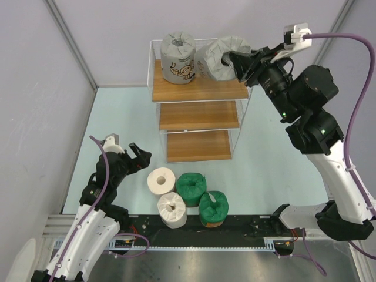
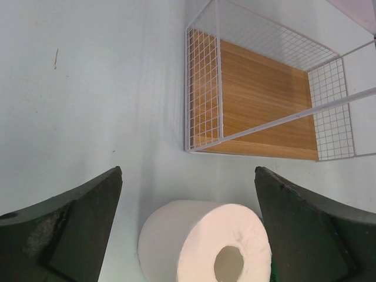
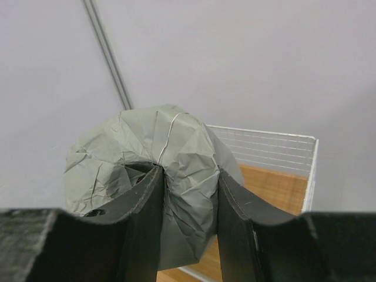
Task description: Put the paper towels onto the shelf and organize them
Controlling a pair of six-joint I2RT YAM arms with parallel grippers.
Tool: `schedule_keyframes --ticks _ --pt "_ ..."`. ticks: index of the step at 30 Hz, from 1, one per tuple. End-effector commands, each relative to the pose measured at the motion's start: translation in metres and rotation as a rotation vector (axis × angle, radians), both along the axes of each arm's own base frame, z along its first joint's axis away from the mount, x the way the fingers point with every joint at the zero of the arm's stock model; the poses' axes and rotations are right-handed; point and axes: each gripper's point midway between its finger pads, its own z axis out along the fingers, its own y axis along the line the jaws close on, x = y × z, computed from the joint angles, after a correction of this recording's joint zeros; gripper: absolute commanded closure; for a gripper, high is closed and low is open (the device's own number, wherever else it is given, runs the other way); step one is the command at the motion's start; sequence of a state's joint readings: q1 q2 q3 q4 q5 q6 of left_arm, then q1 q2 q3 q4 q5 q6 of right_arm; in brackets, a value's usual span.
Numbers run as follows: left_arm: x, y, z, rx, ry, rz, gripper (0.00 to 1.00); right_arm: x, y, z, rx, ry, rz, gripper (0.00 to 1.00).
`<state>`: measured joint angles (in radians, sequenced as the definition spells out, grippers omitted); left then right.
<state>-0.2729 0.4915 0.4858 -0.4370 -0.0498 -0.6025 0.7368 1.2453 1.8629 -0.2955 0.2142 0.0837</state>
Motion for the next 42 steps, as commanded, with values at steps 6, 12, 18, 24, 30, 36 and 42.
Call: schedule_keyframes --ticks 6,12,18,24,30,36,42 --pt "0.000 -0.001 -0.003 0.002 0.000 -0.004 0.00 0.027 -0.003 -0.002 0.020 0.037 0.042 0.61" --pt "0.000 -0.001 -0.003 0.002 0.000 -0.007 0.00 0.038 0.002 -0.015 -0.002 0.066 0.050 0.60" --pt "0.000 -0.002 -0.003 -0.001 0.001 -0.007 0.00 0.045 0.002 -0.018 -0.010 0.074 0.038 0.56" --pt "0.000 -0.002 -0.003 0.000 -0.001 -0.007 0.00 0.055 0.004 -0.025 -0.018 0.094 0.018 0.52" --pt "0.000 -0.002 -0.003 0.001 0.002 -0.007 0.00 0.061 0.001 -0.029 -0.025 0.101 -0.018 0.45" --pt "0.000 -0.002 -0.004 -0.001 0.002 -0.007 0.00 0.062 -0.012 -0.026 -0.010 0.096 -0.092 0.42" --pt "0.001 -0.002 -0.004 -0.001 0.002 -0.008 0.00 0.059 -0.020 -0.023 0.010 0.087 -0.130 0.42"
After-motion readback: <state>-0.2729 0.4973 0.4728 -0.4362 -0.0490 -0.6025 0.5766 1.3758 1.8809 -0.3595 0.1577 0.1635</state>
